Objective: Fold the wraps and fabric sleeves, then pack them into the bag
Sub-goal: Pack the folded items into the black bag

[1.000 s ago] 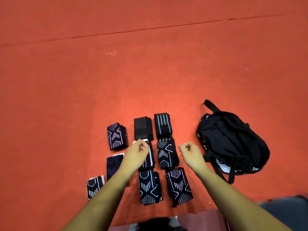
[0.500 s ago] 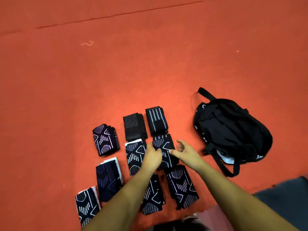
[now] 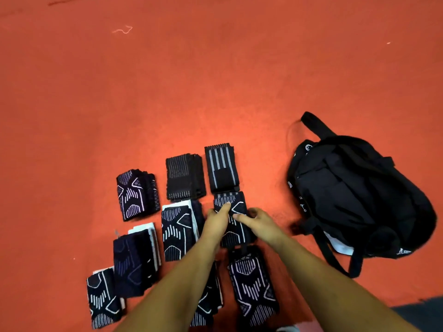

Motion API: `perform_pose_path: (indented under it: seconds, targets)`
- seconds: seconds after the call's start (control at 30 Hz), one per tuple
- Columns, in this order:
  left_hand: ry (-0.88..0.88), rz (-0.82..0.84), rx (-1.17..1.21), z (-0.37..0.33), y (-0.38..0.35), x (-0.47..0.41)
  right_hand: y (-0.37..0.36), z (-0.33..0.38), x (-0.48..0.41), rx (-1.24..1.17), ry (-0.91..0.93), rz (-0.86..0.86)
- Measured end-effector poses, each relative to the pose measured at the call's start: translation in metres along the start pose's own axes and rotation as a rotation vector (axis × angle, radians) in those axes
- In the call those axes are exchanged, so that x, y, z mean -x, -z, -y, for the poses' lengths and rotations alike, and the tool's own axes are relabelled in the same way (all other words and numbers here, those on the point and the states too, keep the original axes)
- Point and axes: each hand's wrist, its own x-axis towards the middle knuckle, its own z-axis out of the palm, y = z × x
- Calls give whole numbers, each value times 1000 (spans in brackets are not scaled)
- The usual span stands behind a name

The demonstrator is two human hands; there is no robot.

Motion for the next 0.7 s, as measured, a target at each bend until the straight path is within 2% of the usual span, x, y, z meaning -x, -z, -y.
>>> perform_pose_path:
  seconds: [0.07,0.27,0.4,0.57,0.7]
  targets:
    - [19,-9,79,14,-5,-25,0,-2,-5,-34,-28,10]
    - [59,95,122,3,-4,-9,-4,2,-7,-100,-90,42]
    - [7,91,107,7,0,-11,-7,3,-5,-147,-74,42]
    - [-61,103,170,6,3,5,-11,8,17,-354,-3,104]
    - [-157,163,161,-3,9,38,-6,16,42,-422,33,40]
